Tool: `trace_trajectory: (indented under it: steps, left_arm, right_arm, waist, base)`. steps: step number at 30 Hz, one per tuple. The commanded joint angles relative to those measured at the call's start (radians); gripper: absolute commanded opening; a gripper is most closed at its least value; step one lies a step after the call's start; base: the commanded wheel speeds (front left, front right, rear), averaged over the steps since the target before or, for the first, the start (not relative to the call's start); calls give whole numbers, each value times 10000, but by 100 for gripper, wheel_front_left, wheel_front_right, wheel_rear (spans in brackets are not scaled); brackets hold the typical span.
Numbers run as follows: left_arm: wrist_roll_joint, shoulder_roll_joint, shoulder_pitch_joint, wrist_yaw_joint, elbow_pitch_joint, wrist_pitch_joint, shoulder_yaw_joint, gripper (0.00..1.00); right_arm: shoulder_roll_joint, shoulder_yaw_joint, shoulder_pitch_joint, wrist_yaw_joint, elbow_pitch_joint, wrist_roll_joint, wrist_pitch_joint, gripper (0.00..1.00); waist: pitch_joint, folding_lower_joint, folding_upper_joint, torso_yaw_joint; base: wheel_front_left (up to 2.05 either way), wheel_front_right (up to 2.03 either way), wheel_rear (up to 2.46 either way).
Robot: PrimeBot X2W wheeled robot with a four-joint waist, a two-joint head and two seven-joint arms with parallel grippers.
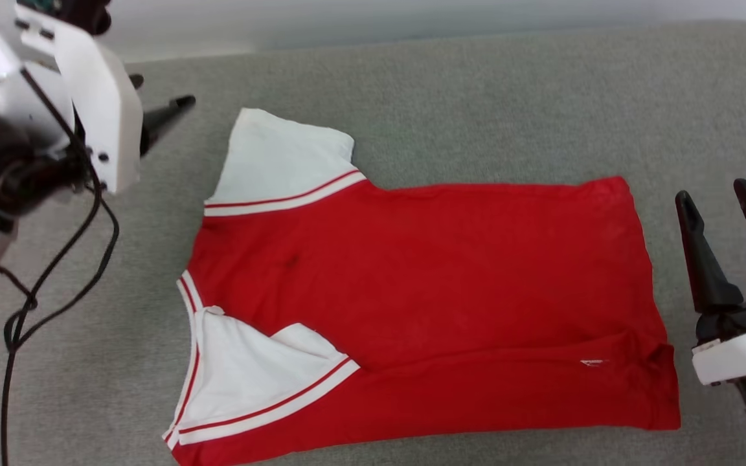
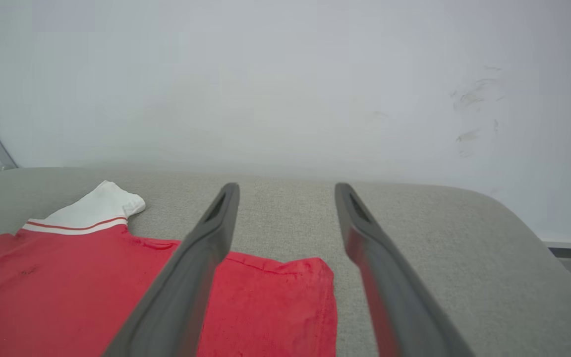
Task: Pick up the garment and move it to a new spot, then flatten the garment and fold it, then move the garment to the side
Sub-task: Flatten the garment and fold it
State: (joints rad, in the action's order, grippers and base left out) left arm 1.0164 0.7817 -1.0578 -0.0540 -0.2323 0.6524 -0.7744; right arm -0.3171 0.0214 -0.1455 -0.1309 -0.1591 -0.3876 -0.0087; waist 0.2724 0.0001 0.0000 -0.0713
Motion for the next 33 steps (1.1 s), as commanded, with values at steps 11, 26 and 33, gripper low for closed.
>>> trace_trajectory:
  steps: [11,26,33]
  left_arm:
    - [198,-630,-2373,27,-1642,2696,-354,100]
    - [-533,-805,-3074,-62,-3415,3883,-1234,100]
    - [-297,-978,-2782,-399,-3478,3854,-1403,0]
  right_arm:
    - [1102,-250,137,4,-714,609,-536,100]
    - [1014,-690,-571,4,-1086,663,-551,100]
    - [650,-217,-924,4,-1229,751,-412,100]
  waist:
    - [2111,-1,0,-1065]
    - [3539,-1,0,-1670]
    - [3267,-1,0,-1498]
  base:
    - [0,0,0]
    - [0,0,0]
    - [0,0,0]
